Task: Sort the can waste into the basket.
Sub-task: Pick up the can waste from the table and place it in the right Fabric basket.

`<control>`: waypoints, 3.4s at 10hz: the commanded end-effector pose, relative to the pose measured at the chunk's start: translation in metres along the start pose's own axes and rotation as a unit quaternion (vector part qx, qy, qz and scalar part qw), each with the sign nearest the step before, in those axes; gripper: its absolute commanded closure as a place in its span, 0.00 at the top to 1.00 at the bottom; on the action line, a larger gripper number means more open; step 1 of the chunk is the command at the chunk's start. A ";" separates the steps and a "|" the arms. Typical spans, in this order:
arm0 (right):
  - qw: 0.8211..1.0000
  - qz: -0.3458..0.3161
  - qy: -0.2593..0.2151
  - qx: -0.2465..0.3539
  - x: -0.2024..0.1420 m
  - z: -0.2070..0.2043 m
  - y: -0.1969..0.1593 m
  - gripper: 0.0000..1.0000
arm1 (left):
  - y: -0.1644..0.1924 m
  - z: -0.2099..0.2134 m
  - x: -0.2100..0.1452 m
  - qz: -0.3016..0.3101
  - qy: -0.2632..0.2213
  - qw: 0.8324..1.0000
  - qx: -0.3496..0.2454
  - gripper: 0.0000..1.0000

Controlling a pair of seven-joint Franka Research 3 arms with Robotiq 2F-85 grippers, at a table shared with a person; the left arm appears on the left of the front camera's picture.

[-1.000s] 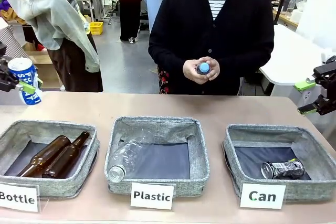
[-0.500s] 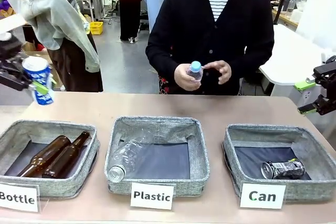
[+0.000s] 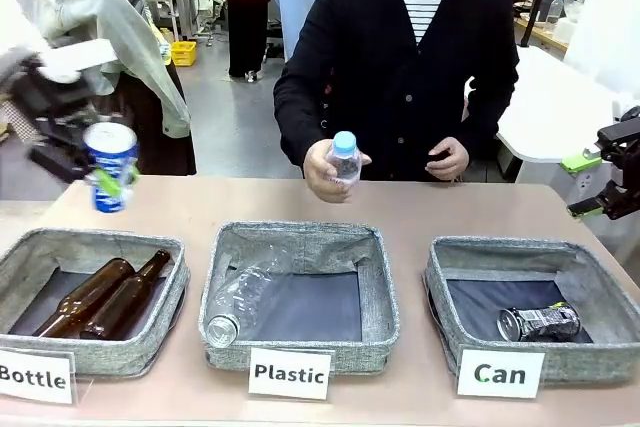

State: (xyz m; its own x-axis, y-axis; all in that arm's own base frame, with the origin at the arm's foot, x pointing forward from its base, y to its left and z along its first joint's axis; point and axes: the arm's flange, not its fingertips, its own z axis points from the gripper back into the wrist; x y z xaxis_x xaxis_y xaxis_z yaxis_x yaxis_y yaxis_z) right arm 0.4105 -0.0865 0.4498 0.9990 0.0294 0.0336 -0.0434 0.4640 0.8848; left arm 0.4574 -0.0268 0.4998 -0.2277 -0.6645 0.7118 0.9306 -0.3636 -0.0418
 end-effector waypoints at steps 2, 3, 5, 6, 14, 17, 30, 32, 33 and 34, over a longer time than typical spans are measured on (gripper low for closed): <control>1.000 0.010 -0.003 -0.003 0.000 0.001 0.000 1.00 | -0.083 0.065 -0.055 0.055 -0.028 0.992 0.107 0.34; 1.000 0.010 -0.003 -0.003 0.000 0.001 0.000 1.00 | -0.094 0.068 -0.060 0.080 -0.030 0.986 0.146 0.34; 1.000 0.010 -0.003 -0.003 0.000 0.001 0.000 1.00 | -0.098 0.066 -0.059 0.098 -0.019 0.981 0.168 0.34; 1.000 0.010 -0.003 -0.003 0.000 0.001 0.000 1.00 | -0.095 0.064 -0.057 0.099 -0.012 0.980 0.171 0.34; 1.000 0.010 -0.003 -0.003 0.000 0.001 0.000 1.00 | -0.021 0.003 -0.021 0.090 0.020 0.988 0.122 0.34; 1.000 0.010 -0.003 -0.003 0.000 0.001 0.000 1.00 | -0.039 0.018 -0.031 0.112 -0.011 0.976 0.187 0.34; 0.989 -0.023 -0.114 -0.091 -0.139 0.136 0.006 1.00 | 0.119 -0.336 0.312 -0.002 0.012 1.000 0.005 0.34; 0.988 -0.020 -0.129 -0.079 -0.155 0.144 -0.007 1.00 | 0.158 -0.379 0.348 0.023 0.026 0.998 0.052 0.34; 0.989 -0.014 -0.130 -0.073 -0.161 0.150 -0.011 1.00 | 0.169 -0.391 0.365 0.034 0.021 0.996 0.084 0.34; 0.988 -0.016 -0.139 -0.069 -0.163 0.152 -0.014 1.00 | 0.174 -0.400 0.377 0.052 0.015 0.992 0.110 0.34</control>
State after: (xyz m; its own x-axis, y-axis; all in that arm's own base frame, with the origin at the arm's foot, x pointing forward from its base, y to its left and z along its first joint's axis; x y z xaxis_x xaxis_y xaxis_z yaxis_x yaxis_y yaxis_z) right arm 0.2554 -0.2269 0.5019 0.9652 -0.2272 0.1293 0.0283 0.5827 0.8122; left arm 0.4179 -0.5791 0.4663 -0.1749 -0.6899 0.7024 0.9782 -0.2028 0.0444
